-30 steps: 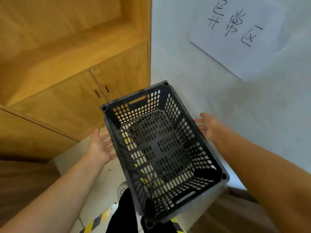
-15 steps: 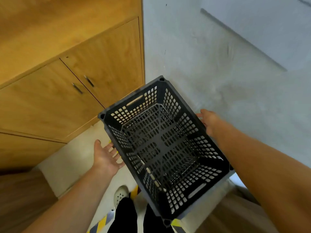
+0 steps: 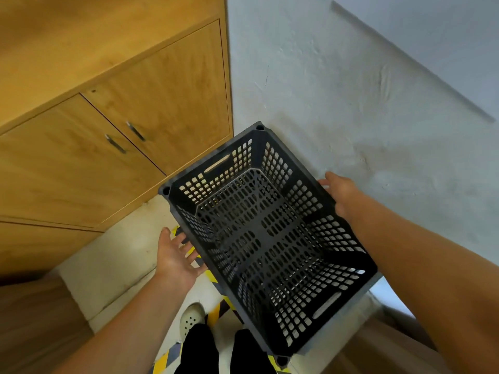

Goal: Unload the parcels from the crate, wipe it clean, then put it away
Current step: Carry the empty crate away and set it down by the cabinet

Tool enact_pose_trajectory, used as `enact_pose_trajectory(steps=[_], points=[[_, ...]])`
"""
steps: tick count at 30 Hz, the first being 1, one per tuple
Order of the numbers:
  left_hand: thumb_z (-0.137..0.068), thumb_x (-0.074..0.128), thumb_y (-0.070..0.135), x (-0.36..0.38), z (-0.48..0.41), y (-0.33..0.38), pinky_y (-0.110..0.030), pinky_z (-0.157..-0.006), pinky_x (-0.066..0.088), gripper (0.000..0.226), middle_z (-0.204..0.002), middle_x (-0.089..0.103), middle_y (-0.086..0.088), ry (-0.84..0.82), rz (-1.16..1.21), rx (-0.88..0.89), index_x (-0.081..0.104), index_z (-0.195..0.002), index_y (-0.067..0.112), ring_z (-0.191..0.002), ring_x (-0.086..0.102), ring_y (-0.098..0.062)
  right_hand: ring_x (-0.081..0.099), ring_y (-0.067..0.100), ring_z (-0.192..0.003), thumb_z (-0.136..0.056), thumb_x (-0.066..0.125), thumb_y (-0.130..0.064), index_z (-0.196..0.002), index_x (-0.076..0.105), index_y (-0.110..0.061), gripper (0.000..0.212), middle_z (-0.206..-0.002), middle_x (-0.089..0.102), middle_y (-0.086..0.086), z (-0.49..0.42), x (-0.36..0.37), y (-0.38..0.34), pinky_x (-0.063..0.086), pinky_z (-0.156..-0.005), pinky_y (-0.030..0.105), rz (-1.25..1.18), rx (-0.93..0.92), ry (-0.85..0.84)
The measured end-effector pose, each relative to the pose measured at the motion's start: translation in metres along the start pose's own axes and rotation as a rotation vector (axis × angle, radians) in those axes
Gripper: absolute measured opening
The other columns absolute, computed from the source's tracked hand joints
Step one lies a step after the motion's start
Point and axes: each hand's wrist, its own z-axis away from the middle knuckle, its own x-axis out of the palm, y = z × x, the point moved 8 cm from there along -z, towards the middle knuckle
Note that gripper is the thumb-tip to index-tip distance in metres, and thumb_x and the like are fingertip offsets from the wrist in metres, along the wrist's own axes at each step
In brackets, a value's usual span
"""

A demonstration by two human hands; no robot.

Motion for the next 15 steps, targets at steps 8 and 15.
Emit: enact_pose_trajectory(steps=[8, 15], points=[[-0.093, 0.032, 0.060, 0.002, -0.003, -0.009, -0.060, -0.103, 0.032, 0.053, -0.125, 0.055, -0.007, 0.058, 0.049, -0.032, 0.055, -0.118, 0.019, -0.116, 0.050, -0.027, 0.059, 0.029, -0.084, -0.100, 0.038, -0.037, -0.124, 0.054, -0.003, 0.044, -0.115, 0.057, 0.019, -0.008, 0.000, -0.004, 0.052, -0.071, 0.037, -0.028, 0.014, -0.040], [-0.094, 0.033, 0.057, -0.001, -0.004, -0.015, -0.059, -0.102, 0.033, 0.047, -0.124, 0.056, -0.006, 0.081, 0.040, -0.012, 0.055, -0.113, 0.020, -0.114, 0.052, -0.026, 0.059, 0.027, -0.083, -0.099, 0.040, -0.038, -0.125, 0.054, -0.004, 0.045, -0.116, 0.057, 0.018, -0.013, -0.002, 0.003, 0.051, -0.068, 0.035, -0.052, 0.016, -0.074]])
